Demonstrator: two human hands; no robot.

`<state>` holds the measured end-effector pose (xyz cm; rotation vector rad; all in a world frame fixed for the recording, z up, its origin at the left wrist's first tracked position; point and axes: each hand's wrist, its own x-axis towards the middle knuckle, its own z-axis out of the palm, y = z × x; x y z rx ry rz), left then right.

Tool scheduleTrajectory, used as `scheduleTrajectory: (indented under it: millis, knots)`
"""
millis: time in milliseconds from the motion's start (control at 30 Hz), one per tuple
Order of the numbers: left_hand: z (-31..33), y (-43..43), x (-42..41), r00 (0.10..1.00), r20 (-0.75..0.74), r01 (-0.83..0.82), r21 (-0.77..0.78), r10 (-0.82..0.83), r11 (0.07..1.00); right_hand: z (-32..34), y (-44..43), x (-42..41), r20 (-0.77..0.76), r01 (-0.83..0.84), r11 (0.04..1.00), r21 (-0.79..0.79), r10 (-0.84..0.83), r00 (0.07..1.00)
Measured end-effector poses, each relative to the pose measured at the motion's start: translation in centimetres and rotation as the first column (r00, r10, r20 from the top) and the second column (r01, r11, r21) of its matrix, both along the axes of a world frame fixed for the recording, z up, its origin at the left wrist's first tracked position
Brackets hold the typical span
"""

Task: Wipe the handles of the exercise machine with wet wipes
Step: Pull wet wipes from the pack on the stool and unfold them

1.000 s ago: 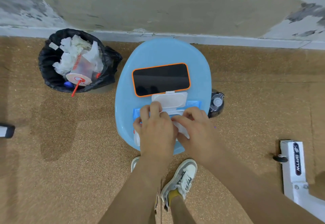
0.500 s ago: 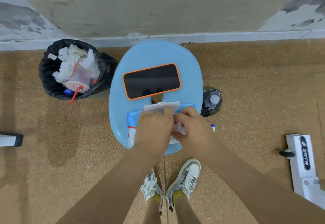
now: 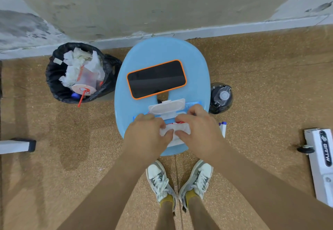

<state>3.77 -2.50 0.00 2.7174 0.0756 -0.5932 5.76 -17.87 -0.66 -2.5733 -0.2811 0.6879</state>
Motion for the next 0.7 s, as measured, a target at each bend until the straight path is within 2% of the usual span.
scheduleTrajectory:
  millis: [67, 200, 233, 267, 333, 433, 533, 633, 700]
  knots:
    - [-0.3, -0.3, -0.3, 0.995, 0.06, 0.076, 0.107, -0.083, 0.991, -0.3, -0.1, 0.0, -0.021, 0.034, 0.999, 0.026, -0.034, 0.999]
    - [0.0, -2.1, 0.2, 0.987, 0.024, 0.151, 0.23, -0.161, 0.961, -0.7, 0.2, -0.1, 0.012, 0.09, 0.995, 0.043, -0.091, 0.996]
    - [0.1, -2.3, 0.5, 0.986, 0.011, 0.16, 0.221, -0.166, 0.962, -0.8, 0.4, -0.1, 0.022, 0.095, 0.995, 0.034, -0.096, 0.995]
    - [0.1, -2.5, 0.7, 0.991, -0.027, 0.137, 0.179, -0.134, 0.974, -0.8, 0.5, -0.1, 0.026, 0.091, 0.996, 0.018, -0.092, 0.995]
    - [-0.2, -2.1, 1.1, 0.999, -0.038, -0.009, 0.066, 0.012, 0.998, -0.6, 0.6, -0.1, 0.026, 0.081, 0.997, -0.003, -0.081, 0.996]
    - [-0.1, -1.6, 1.4, 0.976, -0.084, -0.21, -0.122, 0.201, 0.97, -0.6, 0.6, -0.5, 0.074, 0.082, 0.997, -0.008, -0.082, 0.994]
    - [0.0, -1.2, 1.3, 0.972, -0.122, -0.222, -0.181, 0.202, 0.958, -0.6, 0.9, -0.9, 0.129, 0.076, 0.997, -0.028, -0.072, 0.989]
    - [0.0, -0.8, 1.3, 0.965, -0.183, -0.223, -0.196, 0.188, 0.955, -0.4, 1.2, -1.3, 0.168, 0.004, 0.993, -0.116, 0.016, 0.986]
    - [0.3, -0.5, 1.4, 0.944, -0.24, -0.285, -0.246, 0.227, 0.926, -0.2, 1.4, -1.4, 0.174, -0.019, 0.988, -0.151, 0.046, 0.984]
